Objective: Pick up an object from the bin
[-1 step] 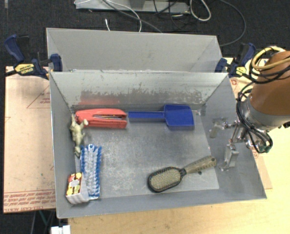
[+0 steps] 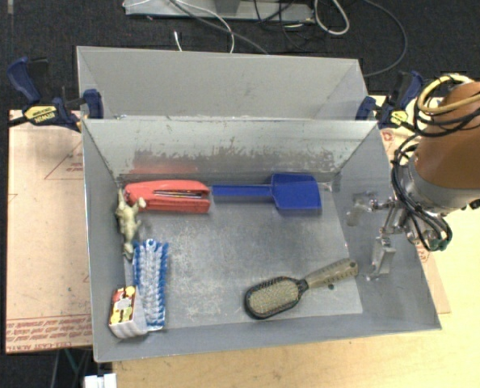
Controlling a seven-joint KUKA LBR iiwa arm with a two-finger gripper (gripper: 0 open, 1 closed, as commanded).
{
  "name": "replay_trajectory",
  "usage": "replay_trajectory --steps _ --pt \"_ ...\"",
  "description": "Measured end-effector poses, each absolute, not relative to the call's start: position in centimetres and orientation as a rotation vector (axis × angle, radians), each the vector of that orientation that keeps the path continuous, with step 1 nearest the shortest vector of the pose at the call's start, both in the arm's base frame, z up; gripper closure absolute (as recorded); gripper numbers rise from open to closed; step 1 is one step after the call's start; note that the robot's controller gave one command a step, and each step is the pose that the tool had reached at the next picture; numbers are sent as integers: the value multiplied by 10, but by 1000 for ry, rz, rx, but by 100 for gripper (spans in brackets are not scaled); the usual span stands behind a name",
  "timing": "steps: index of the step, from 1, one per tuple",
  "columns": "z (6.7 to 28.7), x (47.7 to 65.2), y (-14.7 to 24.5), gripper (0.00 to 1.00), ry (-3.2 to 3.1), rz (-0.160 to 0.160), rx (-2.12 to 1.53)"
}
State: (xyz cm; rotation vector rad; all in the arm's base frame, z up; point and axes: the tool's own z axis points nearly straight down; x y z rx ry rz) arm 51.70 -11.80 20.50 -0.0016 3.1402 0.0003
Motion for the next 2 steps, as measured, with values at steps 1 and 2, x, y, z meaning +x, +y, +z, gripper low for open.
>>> replay_trajectory --steps 1,2 --pt "98 497 -116 0 3083 2 -598" --pt "151 499 -128 0 3042 -5 -741"
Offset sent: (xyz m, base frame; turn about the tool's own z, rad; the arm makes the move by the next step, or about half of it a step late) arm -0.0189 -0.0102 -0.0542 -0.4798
